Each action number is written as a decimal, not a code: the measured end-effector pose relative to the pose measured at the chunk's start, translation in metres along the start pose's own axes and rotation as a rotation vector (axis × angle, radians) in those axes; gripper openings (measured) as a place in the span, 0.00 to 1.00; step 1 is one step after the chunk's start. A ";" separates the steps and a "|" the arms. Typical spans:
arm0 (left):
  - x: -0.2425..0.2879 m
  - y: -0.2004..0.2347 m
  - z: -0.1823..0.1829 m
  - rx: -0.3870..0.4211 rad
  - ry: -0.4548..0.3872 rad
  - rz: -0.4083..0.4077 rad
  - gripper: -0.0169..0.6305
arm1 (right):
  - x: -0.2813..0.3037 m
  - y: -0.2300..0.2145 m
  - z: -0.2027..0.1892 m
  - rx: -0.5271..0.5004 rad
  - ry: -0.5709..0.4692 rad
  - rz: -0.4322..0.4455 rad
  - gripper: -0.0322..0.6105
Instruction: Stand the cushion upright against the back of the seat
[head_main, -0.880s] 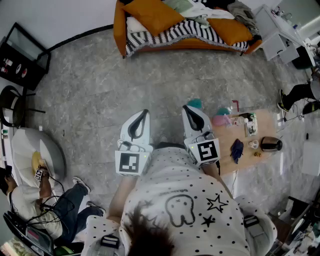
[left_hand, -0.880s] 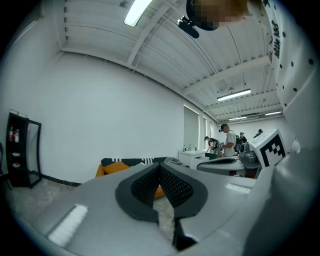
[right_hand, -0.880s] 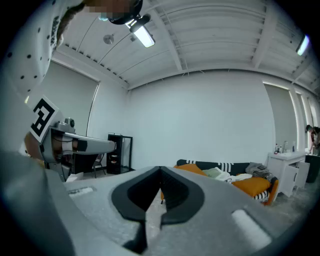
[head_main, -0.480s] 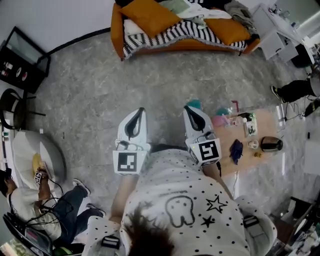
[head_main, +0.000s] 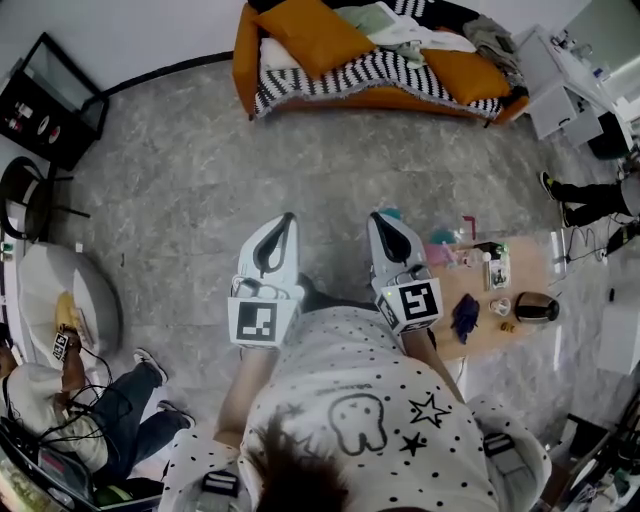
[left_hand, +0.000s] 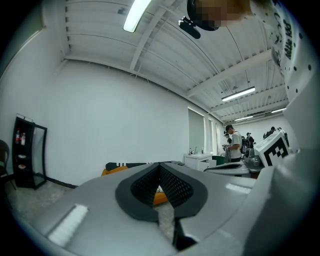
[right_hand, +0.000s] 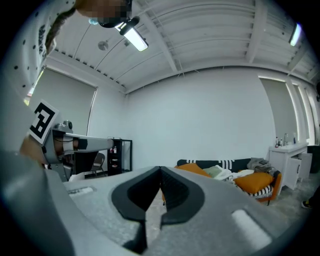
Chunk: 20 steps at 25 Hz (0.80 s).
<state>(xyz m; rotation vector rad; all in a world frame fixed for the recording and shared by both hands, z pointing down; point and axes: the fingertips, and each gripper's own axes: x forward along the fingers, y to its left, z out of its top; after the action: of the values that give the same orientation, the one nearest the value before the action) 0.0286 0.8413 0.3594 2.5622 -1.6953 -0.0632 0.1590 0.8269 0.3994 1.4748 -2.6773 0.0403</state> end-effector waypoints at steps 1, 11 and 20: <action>0.000 0.002 0.000 -0.001 -0.001 0.001 0.02 | 0.002 -0.002 0.001 0.006 -0.001 -0.007 0.05; 0.015 0.048 -0.014 -0.029 0.024 0.020 0.02 | 0.040 -0.001 0.002 0.024 0.013 -0.049 0.05; 0.055 0.103 0.008 -0.013 0.016 -0.015 0.02 | 0.107 0.005 0.028 0.024 -0.007 -0.075 0.05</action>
<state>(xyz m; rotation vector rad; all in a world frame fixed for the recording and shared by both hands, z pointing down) -0.0452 0.7500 0.3601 2.5592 -1.6646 -0.0547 0.0961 0.7381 0.3804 1.5834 -2.6341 0.0628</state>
